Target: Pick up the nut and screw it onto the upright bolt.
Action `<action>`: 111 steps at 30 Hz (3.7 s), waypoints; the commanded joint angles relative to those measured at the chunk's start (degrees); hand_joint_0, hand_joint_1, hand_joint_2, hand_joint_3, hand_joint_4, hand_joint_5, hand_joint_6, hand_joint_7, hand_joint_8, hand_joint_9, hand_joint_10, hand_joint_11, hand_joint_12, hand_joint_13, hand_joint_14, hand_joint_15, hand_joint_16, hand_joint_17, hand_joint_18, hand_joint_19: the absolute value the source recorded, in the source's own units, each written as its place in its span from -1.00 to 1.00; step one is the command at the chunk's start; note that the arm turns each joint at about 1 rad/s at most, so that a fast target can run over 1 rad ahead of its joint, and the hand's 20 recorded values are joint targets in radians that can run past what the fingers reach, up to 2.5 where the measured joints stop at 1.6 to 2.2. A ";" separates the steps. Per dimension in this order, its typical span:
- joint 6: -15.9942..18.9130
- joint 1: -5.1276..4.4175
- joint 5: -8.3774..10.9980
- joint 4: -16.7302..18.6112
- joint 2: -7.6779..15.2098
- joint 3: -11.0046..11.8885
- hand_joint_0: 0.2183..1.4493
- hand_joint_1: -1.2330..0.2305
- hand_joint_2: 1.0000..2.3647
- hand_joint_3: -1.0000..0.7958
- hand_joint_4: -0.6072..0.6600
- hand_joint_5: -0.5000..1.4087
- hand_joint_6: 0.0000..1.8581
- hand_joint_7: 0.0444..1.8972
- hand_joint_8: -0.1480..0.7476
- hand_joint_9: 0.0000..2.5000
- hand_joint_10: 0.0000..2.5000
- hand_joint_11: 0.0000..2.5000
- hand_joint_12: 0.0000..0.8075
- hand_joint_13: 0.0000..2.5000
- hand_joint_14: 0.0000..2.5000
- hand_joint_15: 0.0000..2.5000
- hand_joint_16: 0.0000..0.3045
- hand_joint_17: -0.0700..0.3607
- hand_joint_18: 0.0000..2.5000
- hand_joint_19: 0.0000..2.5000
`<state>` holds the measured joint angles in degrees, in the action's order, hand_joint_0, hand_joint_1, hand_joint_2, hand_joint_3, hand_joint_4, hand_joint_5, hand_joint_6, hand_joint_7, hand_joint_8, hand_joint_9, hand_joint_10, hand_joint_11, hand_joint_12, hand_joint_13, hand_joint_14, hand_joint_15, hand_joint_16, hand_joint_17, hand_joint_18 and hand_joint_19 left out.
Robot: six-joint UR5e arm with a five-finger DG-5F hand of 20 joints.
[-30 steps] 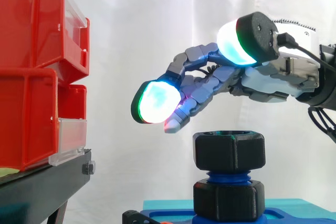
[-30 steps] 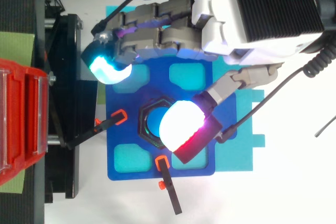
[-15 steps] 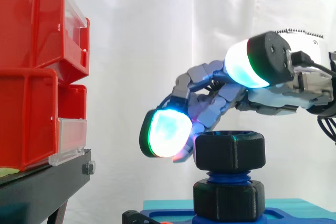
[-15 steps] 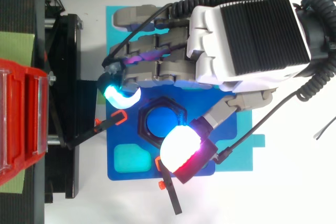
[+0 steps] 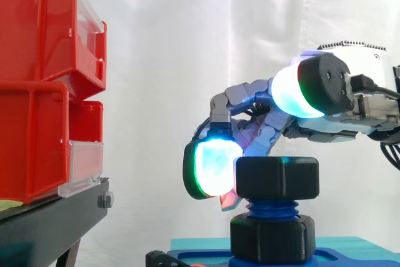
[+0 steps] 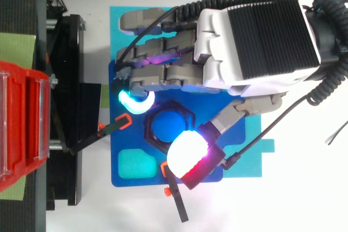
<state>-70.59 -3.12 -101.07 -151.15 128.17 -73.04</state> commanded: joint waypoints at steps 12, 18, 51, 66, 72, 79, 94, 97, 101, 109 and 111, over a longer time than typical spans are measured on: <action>-0.07 0.57 0.00 -0.02 -0.03 -0.09 -0.47 0.38 -1.00 -0.44 0.24 -0.44 -0.46 0.47 -0.04 -0.12 -1.00 -1.00 -0.49 -0.44 -1.00 -1.00 -0.89 -0.50 -0.73 -1.00; 0.02 1.45 -0.18 -0.02 0.06 0.00 -0.47 0.37 -1.00 -0.44 0.18 -0.43 -0.37 0.33 -0.05 -0.02 -1.00 -1.00 -0.54 -0.36 -1.00 -1.00 -0.92 -0.54 -0.66 -1.00; 0.02 1.37 -2.29 4.73 -0.03 0.00 -0.51 0.43 -1.00 -0.44 0.34 -0.59 -0.46 -0.28 -0.09 -0.16 -1.00 -1.00 -0.48 -0.42 -1.00 -1.00 -0.87 -0.47 -0.68 -1.00; 0.02 -0.13 -1.67 2.27 0.06 0.00 -0.50 0.44 -1.00 -0.44 0.36 -0.52 -0.46 0.02 -0.06 -0.15 -1.00 -1.00 -0.48 -0.44 -1.00 -1.00 -0.87 -0.47 -0.70 -1.00; 0.02 -0.13 -1.67 1.30 -0.03 0.00 -0.49 0.41 -1.00 -0.44 0.28 -0.50 -0.46 0.21 -0.05 -0.09 -1.00 -1.00 -0.48 -0.41 -1.00 -1.00 -0.89 -0.49 -0.68 -1.00; 0.02 0.22 -1.67 1.03 -0.03 -0.09 -0.48 0.38 -1.00 -0.44 0.21 -0.47 -0.46 0.35 -0.04 -0.04 -1.00 -0.99 -0.49 -0.37 -1.00 -1.00 -0.90 -0.51 -0.65 -1.00; 0.02 1.80 -1.85 1.47 0.06 0.00 -0.46 0.34 -1.00 -0.44 0.15 -0.43 -0.32 0.24 -0.06 0.14 -1.00 -0.95 -0.59 -0.25 -1.00 -1.00 -0.93 -0.57 -0.52 -1.00; 0.02 2.16 -1.94 1.74 0.06 -0.09 -0.46 0.33 -1.00 -0.44 0.13 -0.43 -0.29 0.19 -0.08 0.17 -1.00 -0.95 -0.61 -0.22 -1.00 -1.00 -0.94 -0.58 -0.49 -1.00; 0.02 2.51 -2.02 1.83 0.06 -0.09 -0.46 0.32 -1.00 -0.44 0.13 -0.42 -0.28 0.16 -0.09 0.22 -1.00 -0.93 -0.63 -0.20 -1.00 -1.00 -0.95 -0.59 -0.46 -1.00; 0.10 3.30 -3.61 4.20 -0.03 0.00 -0.47 0.34 -1.00 -0.44 0.24 -0.42 -0.42 0.41 -0.05 0.17 -1.00 -0.92 -0.58 -0.24 -1.00 -1.00 -0.93 -0.56 -0.51 -1.00; 0.10 3.30 -3.69 4.64 -0.03 0.00 -0.48 0.36 -1.00 -0.44 0.26 -0.44 -0.46 0.39 -0.05 0.12 -1.00 -0.93 -0.56 -0.27 -1.00 -1.00 -0.92 -0.55 -0.54 -1.00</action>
<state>-70.49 0.08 -104.46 -147.32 128.15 -73.06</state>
